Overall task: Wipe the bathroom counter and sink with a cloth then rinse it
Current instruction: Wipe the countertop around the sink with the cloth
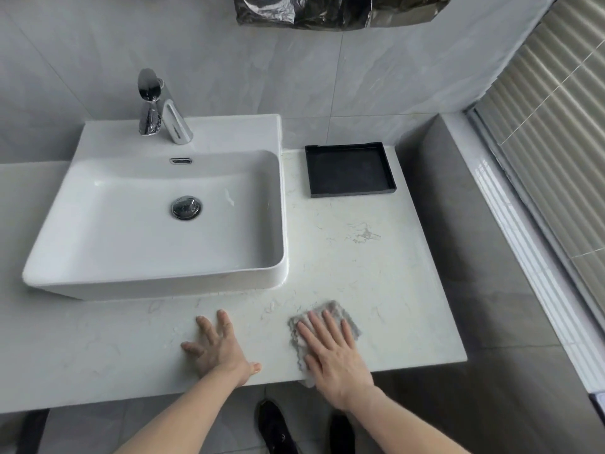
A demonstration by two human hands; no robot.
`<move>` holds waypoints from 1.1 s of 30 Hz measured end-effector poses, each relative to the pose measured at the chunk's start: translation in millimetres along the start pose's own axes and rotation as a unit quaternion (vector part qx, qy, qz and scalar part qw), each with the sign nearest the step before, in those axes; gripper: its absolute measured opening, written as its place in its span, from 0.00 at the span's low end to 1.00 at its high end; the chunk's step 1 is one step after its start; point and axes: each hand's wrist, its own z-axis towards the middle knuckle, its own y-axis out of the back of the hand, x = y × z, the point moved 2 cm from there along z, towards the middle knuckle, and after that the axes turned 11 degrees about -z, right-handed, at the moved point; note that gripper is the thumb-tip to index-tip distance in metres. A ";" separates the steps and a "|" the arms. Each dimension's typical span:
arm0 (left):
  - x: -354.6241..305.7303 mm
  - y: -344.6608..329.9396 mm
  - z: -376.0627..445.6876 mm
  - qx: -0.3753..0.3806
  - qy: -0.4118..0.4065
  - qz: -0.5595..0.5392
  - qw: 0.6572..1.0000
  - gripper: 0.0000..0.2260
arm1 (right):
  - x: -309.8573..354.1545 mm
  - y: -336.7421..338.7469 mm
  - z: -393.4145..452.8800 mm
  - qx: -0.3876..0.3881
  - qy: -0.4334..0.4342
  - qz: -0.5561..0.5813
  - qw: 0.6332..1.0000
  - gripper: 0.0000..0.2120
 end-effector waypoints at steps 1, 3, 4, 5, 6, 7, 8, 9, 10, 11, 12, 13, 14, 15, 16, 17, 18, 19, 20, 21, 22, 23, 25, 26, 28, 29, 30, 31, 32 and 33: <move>0.7 0.1 -0.3 -0.001 -0.002 0.001 1.000 0.61 | -17.5 5.1 5.2 0.000 -0.025 -0.004 1.000 0.30; 0.9 0.8 -1.3 -0.004 -0.008 0.006 1.000 0.60 | -55.7 16.3 14.3 0.013 -0.114 -0.001 0.993 0.31; 0.7 1.4 -1.6 -0.004 -0.010 0.009 1.000 0.60 | -73.6 21.0 16.8 0.024 -0.154 -0.001 0.988 0.31; 0.3 1.6 -1.9 -0.004 -0.011 0.013 1.000 0.60 | -89.8 25.8 17.7 0.034 -0.184 -0.004 0.982 0.32; -0.3 2.0 -2.3 -0.005 -0.012 0.017 1.000 0.60 | -104.2 29.0 17.5 0.044 -0.205 -0.001 0.978 0.32; -0.4 2.4 -2.9 -0.007 -0.013 0.021 1.000 0.60 | -114.9 30.6 16.9 0.053 -0.219 0.010 0.974 0.33; -0.3 2.8 -3.3 -0.010 -0.014 0.025 1.000 0.60 | -120.8 31.3 16.4 0.059 -0.228 0.024 0.972 0.33; -0.6 3.2 -3.5 -0.011 -0.015 0.027 0.999 0.60 | -121.6 30.0 16.1 0.062 -0.235 0.035 0.969 0.34; -1.0 3.2 -3.3 -0.010 -0.014 0.026 0.999 0.60 | -117.3 27.8 16.0 0.062 -0.241 0.043 0.968 0.34; -1.4 3.1 -3.3 -0.008 -0.012 0.023 1.000 0.60 | -108.9 25.4 16.2 0.061 -0.247 0.052 0.966 0.34; -1.6 3.3 -3.6 -0.006 -0.009 0.020 1.000 0.60 | -96.6 22.0 16.2 0.060 -0.251 0.062 0.964 0.34; -1.7 3.3 -3.6 -0.004 -0.006 0.018 1.000 0.60 | -82.1 20.2 16.2 0.055 -0.247 0.069 0.965 0.34; -2.3 3.0 -3.4 -0.003 -0.004 0.016 1.000 0.60 | -67.4 18.0 15.3 0.045 -0.235 0.074 0.968 0.34; -2.3 2.4 -2.8 -0.003 -0.003 0.016 1.000 0.60 | -51.5 16.3 14.6 0.035 -0.215 0.076 0.973 0.33; -2.2 2.3 -2.2 -0.003 -0.003 0.016 1.000 0.60 | -35.3 13.8 14.6 0.027 -0.185 0.072 0.980 0.33; -2.2 2.3 -2.1 -0.004 -0.003 0.016 1.000 0.60 | -19.1 11.0 15.0 0.023 -0.150 0.061 0.986 0.33; -2.2 2.6 -2.4 -0.004 -0.001 0.017 1.000 0.61 | -3.8 6.6 15.4 0.020 -0.114 0.052 0.992 0.34; -2.6 2.9 -2.5 -0.004 0.001 0.017 1.000 0.61 | 9.1 1.6 15.9 0.019 -0.079 0.044 0.996 0.34; -3.1 2.9 -2.5 -0.003 0.004 0.017 1.000 0.61 | 17.7 -2.7 16.2 0.017 -0.047 0.033 0.998 0.34; -3.7 2.6 -2.3 -0.002 0.007 0.017 1.000 0.61 | 20.6 -4.1 16.7 0.019 -0.019 0.026 0.999 0.34; -4.5 2.9 -2.1 -0.004 0.008 0.016 1.000 0.61 | 17.0 -4.6 16.7 0.016 0.004 0.022 1.000 0.33; -4.8 3.1 -2.1 -0.004 0.007 0.017 1.000 0.60 | 8.4 -2.7 16.1 0.012 0.023 0.020 0.999 0.33; -4.6 3.3 -2.1 -0.002 0.006 0.016 1.000 0.60 | -18.3 2.2 9.6 -0.004 0.041 0.006 0.999 0.31; -4.4 3.2 -2.1 -0.002 0.005 0.016 1.000 0.60 | -34.7 4.8 5.4 -0.008 0.032 0.000 0.999 0.31; -4.2 3.2 -2.3 -0.006 0.005 0.016 1.000 0.60 | -71.6 8.5 -3.7 -0.007 -0.024 -0.003 1.000 0.30; -4.3 3.0 -1.9 -0.008 0.005 0.017 1.000 0.60 | -90.9 10.3 -7.6 -0.008 -0.059 -0.006 0.998 0.30; -3.8 2.8 -1.8 -0.008 0.006 0.017 1.000 0.60 | -109.9 10.9 -11.8 -0.012 -0.094 -0.012 0.995 0.30; -3.2 2.7 -1.6 -0.008 0.006 0.016 1.000 0.61 | -127.7 11.0 -15.1 -0.018 -0.128 -0.018 0.991 0.30; -2.9 2.8 -1.4 -0.008 0.006 0.016 1.000 0.61 | -143.9 10.0 -17.8 -0.023 -0.163 -0.018 0.986 0.30; -2.6 2.5 -1.3 -0.008 0.006 0.016 1.000 0.61 | -157.1 8.7 -19.8 -0.026 -0.201 -0.009 0.979 0.31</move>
